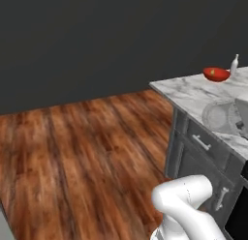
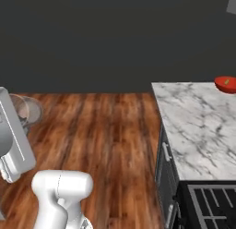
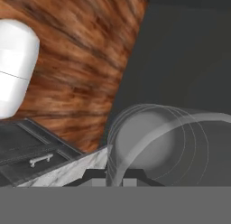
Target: There is a bowl on the dining counter. Grab a lemon wedge from the fridge and place it in the bowl. Then get the liquor bottle and glass cup from the cabinet and place them next to the bowl.
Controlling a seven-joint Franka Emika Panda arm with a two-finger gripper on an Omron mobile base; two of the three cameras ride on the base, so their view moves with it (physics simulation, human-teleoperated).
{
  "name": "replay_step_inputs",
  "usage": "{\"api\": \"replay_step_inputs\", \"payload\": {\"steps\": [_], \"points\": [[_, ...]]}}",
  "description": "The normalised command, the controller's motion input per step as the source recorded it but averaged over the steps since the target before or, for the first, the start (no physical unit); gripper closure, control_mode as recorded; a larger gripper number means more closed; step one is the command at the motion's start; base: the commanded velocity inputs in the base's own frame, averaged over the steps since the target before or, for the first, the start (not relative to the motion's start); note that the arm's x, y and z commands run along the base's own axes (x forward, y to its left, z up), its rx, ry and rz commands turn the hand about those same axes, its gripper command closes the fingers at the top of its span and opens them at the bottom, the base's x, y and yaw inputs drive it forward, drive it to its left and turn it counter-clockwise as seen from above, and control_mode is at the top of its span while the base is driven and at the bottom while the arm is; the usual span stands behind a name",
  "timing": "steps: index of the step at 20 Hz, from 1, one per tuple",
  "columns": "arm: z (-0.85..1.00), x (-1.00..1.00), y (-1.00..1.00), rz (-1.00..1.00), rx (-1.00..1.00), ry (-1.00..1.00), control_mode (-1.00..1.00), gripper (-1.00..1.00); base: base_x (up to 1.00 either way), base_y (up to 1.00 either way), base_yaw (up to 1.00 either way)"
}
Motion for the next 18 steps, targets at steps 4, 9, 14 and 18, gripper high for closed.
{"api": "replay_step_inputs", "payload": {"steps": [4,9,14,18], "points": [[0.00,0.00,0.00,0.00,0.00,0.00,1.00,1.00,1.00,0.03,-0.15],[0.00,0.00,0.00,0.00,0.00,0.00,1.00,1.00,1.00,0.29,-0.32],[0.00,0.00,0.00,0.00,0.00,0.00,1.00,1.00,1.00,0.50,-0.44],[0.00,0.00,0.00,0.00,0.00,0.00,1.00,1.00,0.99,0.53,-0.45]]}}
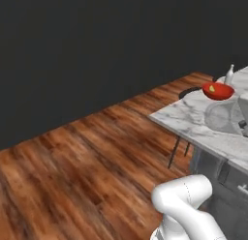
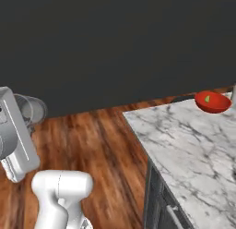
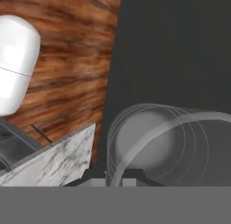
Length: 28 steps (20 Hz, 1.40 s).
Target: There is a bowl on the dining counter. Grab a lemon wedge from the fridge and place it in the bowl. Then get the liquor bottle and glass cup from the cabinet and place them next to the bowl.
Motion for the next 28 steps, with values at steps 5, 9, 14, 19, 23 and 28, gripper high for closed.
{"api": "replay_step_inputs", "payload": {"steps": [5,9,14,19,23,28], "points": [[0.00,0.00,0.00,0.00,0.00,0.00,1.00,1.00,0.84,0.63,-0.48],[0.00,0.00,0.00,0.00,0.00,0.00,1.00,1.00,0.77,0.62,-0.50],[0.00,0.00,0.00,0.00,0.00,0.00,1.00,1.00,0.62,0.50,-0.58],[0.00,0.00,0.00,0.00,0.00,0.00,1.00,1.00,0.51,0.42,-0.61],[0.00,0.00,0.00,0.00,0.00,0.00,1.00,1.00,0.49,0.41,-0.62],[0.00,0.00,0.00,0.00,0.00,0.00,1.00,1.00,0.41,0.40,-0.64]]}}
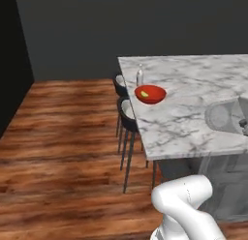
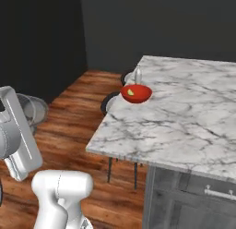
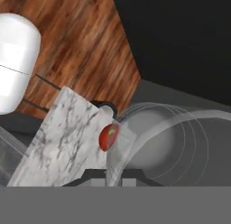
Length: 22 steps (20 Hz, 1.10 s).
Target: There is a bowl on the dining counter. Grab a lemon wedge from the fridge and place it in the bowl. Then get the liquor bottle and glass cup from the cabinet and place them next to the bowl.
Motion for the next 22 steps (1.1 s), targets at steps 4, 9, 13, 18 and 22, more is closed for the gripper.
{"api": "replay_step_inputs", "payload": {"steps": [4,9,13,18,22], "points": [[0.00,0.00,0.00,0.00,0.00,0.00,1.00,1.00,0.38,0.44,-0.63],[0.00,0.00,0.00,0.00,0.00,0.00,1.00,1.00,0.18,0.61,-0.56],[0.00,0.00,0.00,0.00,0.00,0.00,1.00,1.00,0.00,0.79,-0.48],[0.00,0.00,0.00,0.00,0.00,0.00,1.00,1.00,0.00,0.84,-0.46],[0.00,0.00,0.00,0.00,0.00,0.00,1.00,1.00,0.08,0.81,-0.46]]}}
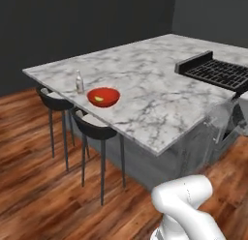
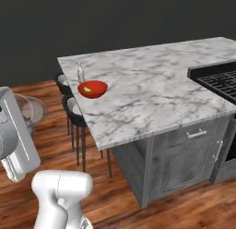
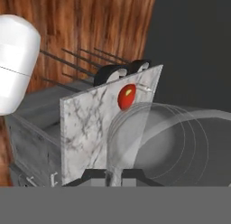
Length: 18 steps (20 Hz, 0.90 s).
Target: There is a bowl on the dining counter. Grab a lemon wedge from the fridge and place it in the bowl. Then get the liquor bottle and glass cup from the cabinet and place them next to the bowl.
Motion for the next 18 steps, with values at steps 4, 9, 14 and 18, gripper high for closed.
{"api": "replay_step_inputs", "payload": {"steps": [4,9,14,18], "points": [[0.00,0.00,0.00,0.00,0.00,0.00,1.00,1.00,0.32,0.75,-0.49],[0.00,0.00,0.00,0.00,0.00,0.00,1.00,1.00,0.34,0.75,-0.49],[0.00,0.00,0.00,0.00,0.00,0.00,1.00,1.00,0.20,0.75,-0.49],[0.00,0.00,0.00,0.00,0.00,0.00,1.00,1.00,0.11,0.75,-0.49]]}}
